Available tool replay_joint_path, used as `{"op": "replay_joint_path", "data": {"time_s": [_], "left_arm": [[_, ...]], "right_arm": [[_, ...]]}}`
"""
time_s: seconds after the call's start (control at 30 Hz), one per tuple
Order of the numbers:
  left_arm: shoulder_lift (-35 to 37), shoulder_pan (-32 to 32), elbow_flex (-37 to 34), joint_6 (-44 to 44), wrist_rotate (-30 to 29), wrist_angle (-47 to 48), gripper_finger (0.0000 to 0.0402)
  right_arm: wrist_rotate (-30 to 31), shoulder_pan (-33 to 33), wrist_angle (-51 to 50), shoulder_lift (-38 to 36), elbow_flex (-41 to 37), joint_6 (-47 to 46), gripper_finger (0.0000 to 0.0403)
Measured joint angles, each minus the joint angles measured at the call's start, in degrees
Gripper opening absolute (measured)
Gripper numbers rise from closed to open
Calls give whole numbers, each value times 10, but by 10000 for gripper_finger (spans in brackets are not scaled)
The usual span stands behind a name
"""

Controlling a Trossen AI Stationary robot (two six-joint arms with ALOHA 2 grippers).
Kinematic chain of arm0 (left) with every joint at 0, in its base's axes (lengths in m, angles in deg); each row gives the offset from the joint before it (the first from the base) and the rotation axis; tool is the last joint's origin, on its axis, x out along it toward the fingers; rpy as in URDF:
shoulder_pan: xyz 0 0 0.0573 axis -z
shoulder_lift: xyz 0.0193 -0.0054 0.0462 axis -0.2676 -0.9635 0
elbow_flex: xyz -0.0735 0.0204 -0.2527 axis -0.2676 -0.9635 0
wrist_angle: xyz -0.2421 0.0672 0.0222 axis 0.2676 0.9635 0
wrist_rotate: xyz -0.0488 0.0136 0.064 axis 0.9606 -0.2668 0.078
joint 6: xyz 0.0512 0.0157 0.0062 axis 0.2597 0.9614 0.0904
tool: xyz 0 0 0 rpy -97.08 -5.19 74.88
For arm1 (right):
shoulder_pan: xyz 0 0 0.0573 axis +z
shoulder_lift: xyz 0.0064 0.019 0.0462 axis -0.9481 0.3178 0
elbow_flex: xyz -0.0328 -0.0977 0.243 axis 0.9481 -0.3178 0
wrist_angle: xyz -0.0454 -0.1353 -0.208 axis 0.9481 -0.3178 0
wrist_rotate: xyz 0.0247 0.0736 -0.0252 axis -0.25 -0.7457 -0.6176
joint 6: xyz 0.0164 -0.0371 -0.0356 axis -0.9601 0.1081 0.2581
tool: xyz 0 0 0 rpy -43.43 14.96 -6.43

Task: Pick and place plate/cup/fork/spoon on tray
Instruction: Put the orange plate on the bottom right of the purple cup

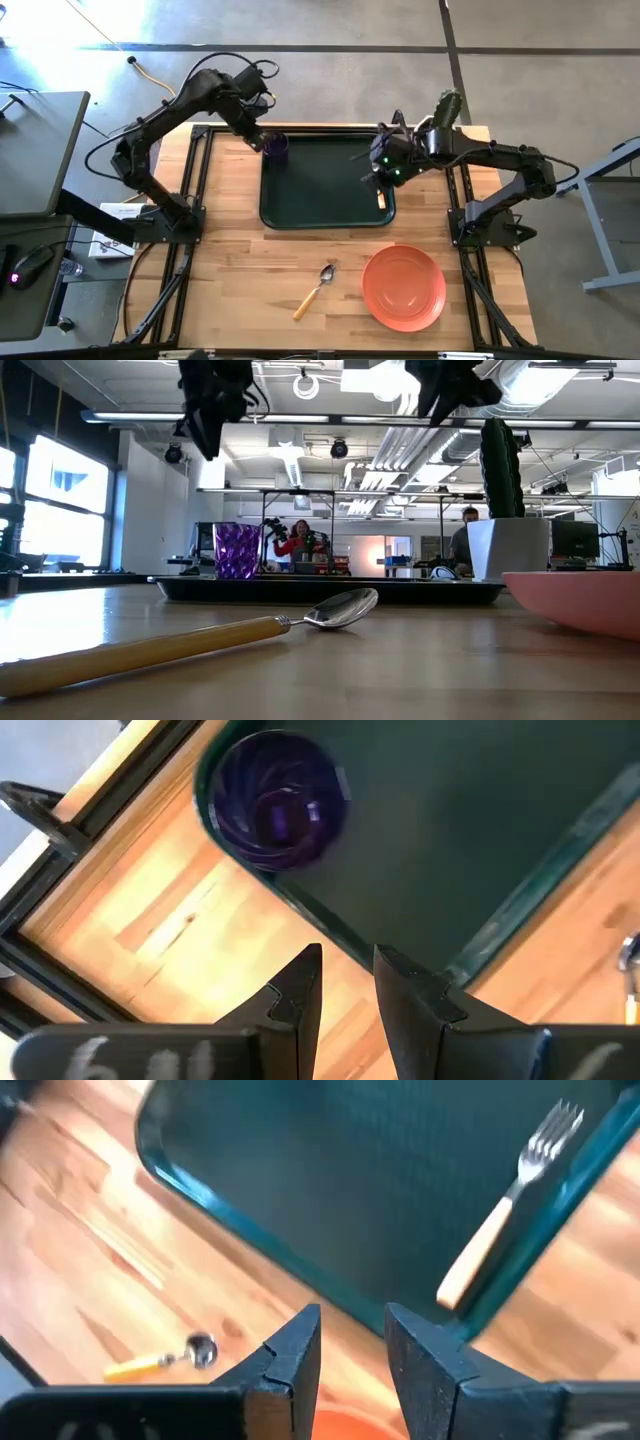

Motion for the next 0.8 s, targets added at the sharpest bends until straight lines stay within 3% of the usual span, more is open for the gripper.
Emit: {"op": "replay_joint_path", "data": {"time_s": [0.5,0.8], "left_arm": [[102,164,-3,-26,-2,-4,86],[182,253,-84,-81,-3,-41,85]], "right_arm": [[-2,173,-17,11,-1,-299,103],[-28,272,-7,64,-1,-472,103]]}}
